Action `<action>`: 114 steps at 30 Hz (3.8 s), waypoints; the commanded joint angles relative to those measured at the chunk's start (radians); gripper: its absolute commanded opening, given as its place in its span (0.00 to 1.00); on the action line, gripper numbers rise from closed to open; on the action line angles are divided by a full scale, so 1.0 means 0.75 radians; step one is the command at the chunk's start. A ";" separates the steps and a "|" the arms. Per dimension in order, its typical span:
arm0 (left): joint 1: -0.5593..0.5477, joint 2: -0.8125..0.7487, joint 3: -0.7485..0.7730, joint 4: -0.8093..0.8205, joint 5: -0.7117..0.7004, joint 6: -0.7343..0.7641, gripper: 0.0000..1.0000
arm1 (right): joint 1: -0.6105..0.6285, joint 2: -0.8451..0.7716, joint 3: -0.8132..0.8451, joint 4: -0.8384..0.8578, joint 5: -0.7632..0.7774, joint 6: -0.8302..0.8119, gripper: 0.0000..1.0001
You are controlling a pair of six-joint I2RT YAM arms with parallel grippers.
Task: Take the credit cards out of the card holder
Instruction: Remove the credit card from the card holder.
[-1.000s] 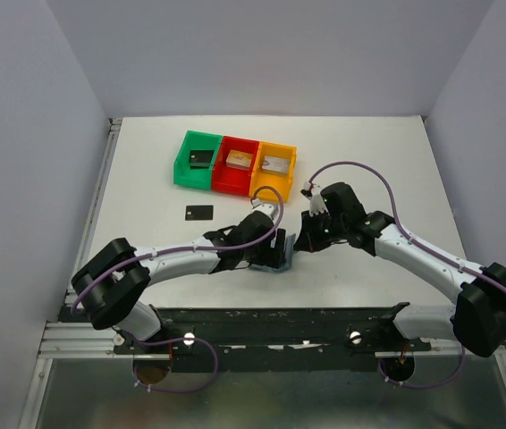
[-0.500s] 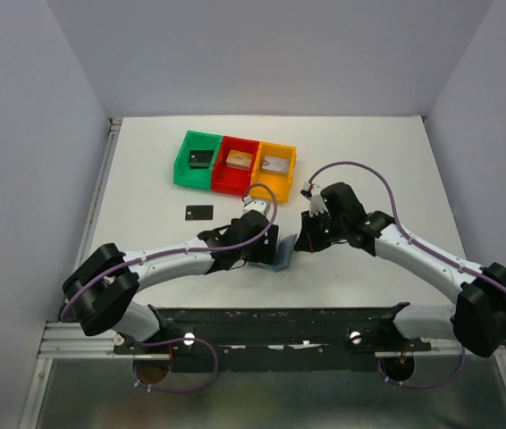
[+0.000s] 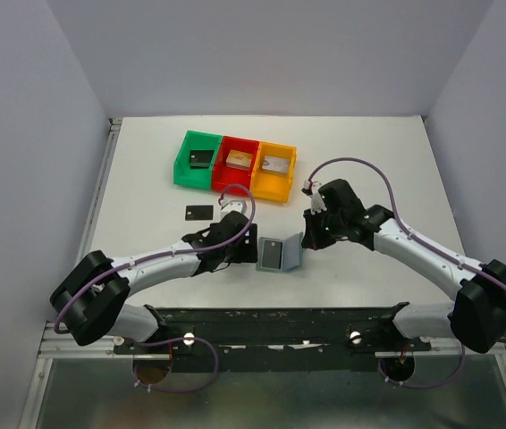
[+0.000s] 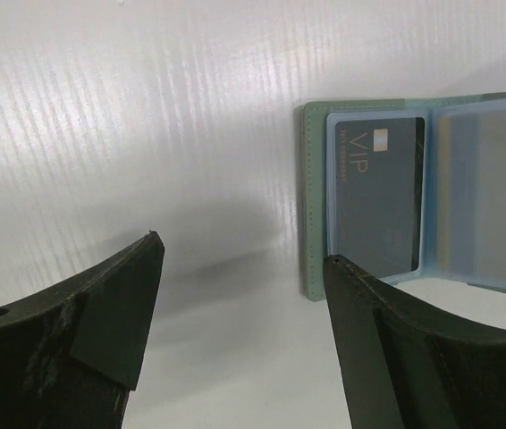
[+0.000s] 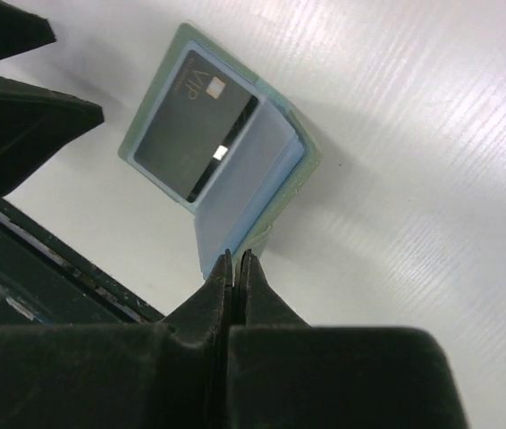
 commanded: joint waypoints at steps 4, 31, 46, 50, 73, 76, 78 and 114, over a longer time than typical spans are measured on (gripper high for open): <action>0.018 -0.102 -0.064 0.014 -0.021 -0.036 0.86 | -0.008 0.048 0.056 -0.127 0.194 0.039 0.40; 0.024 -0.111 0.003 0.483 0.439 0.057 0.47 | -0.006 0.144 -0.130 0.372 -0.115 0.278 0.18; 0.012 0.151 -0.011 0.501 0.468 0.024 0.38 | -0.016 0.226 -0.190 0.450 -0.139 0.307 0.24; 0.010 0.167 -0.021 0.471 0.423 0.026 0.36 | -0.014 0.247 -0.192 0.468 -0.156 0.313 0.26; 0.016 0.196 -0.082 0.362 0.247 0.020 0.33 | -0.059 0.373 -0.220 0.664 -0.329 0.401 0.36; 0.016 0.196 -0.088 0.364 0.247 0.020 0.33 | -0.061 0.406 -0.214 0.668 -0.334 0.399 0.36; 0.018 0.196 -0.091 0.362 0.247 0.022 0.33 | -0.061 0.424 -0.212 0.672 -0.332 0.403 0.36; 0.024 0.233 -0.113 0.391 0.251 0.014 0.31 | -0.114 0.455 -0.272 0.777 -0.399 0.466 0.30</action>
